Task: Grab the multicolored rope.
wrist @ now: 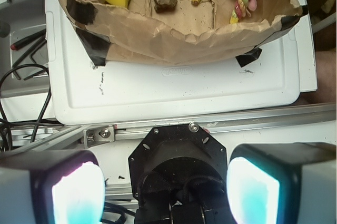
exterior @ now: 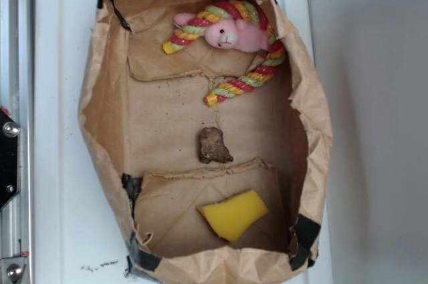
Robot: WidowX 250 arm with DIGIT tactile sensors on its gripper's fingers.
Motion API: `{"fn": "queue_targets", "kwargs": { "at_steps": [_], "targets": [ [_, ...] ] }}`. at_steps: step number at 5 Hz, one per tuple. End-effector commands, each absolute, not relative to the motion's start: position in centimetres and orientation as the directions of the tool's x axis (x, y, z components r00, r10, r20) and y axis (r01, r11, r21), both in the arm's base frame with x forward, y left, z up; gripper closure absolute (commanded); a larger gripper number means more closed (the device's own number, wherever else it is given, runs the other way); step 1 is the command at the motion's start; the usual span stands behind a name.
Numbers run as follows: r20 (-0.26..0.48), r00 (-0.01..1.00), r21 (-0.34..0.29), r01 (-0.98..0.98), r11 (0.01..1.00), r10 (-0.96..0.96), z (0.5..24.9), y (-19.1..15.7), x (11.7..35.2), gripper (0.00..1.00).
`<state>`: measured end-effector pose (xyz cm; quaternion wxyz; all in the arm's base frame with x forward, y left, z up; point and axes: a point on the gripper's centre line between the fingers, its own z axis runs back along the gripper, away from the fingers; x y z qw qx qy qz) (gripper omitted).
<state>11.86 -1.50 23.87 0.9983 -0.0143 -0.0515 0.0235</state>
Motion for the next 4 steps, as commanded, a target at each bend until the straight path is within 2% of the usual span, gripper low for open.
{"fn": "queue_targets", "kwargs": {
  "at_steps": [1,2,3,4],
  "targets": [
    [0.170,0.965,-0.070,-0.188,0.980,0.197,22.5,2.6,18.4,0.00],
    [0.209,0.947,-0.123,-0.222,0.967,0.244,21.5,4.0,19.4,0.00],
    [0.224,0.930,-0.155,-0.263,0.952,0.293,19.9,5.9,22.0,0.00],
    [0.223,0.935,-0.185,-0.237,0.954,0.275,18.0,5.4,25.1,0.00]
  ]
}}
